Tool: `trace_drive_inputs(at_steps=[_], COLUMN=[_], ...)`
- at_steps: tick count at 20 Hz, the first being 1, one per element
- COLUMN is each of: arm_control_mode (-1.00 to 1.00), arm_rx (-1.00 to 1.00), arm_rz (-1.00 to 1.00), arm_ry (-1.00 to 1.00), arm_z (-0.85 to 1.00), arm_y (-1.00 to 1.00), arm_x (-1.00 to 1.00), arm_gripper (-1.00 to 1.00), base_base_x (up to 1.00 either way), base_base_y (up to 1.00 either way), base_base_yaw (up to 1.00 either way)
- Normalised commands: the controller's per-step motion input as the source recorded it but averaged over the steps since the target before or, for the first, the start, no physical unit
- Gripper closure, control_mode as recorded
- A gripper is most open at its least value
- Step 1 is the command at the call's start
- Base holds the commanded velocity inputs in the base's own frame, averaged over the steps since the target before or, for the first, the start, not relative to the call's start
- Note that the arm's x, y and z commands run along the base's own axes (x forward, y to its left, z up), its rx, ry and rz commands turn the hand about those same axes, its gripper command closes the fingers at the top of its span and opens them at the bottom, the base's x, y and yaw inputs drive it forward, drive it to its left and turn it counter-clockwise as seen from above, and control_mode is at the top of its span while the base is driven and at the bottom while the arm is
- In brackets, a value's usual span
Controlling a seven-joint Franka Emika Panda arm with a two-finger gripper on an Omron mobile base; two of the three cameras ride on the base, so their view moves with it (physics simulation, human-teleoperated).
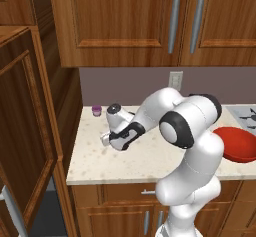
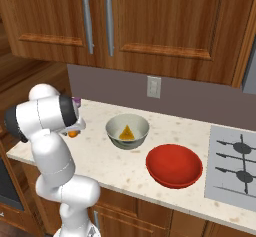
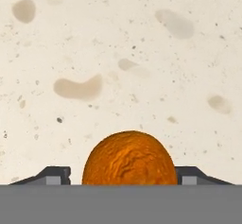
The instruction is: Pick both bowls and place them on the counter. Then place the tangerine in one bowl and place the cheese in the other bowl.
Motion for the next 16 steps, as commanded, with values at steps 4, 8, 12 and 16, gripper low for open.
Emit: trace_drive_inputs(at_steps=[4, 8, 12, 16], arm_control_mode=[-1.0, -1.0, -1.0, -1.0], arm_rx=[0.0, 0.0, 0.0, 0.0], arm_rz=[0.0, 0.0, 0.0, 0.0], arm_ry=[0.0, 0.0, 0.0, 0.0], arm_z=[0.0, 0.0, 0.03, 0.25], arm_y=[0.0, -0.08, -0.09, -0.05], arm_x=[-0.01, -0.23, -0.35, -0.32], arm_gripper=[1.0, 1.0, 1.0, 1.0], base_base_x=[0.0, 0.0, 0.0, 0.0], base_base_y=[0.0, 0.0, 0.0, 0.0], base_base_yaw=[0.0, 0.0, 0.0, 0.0])
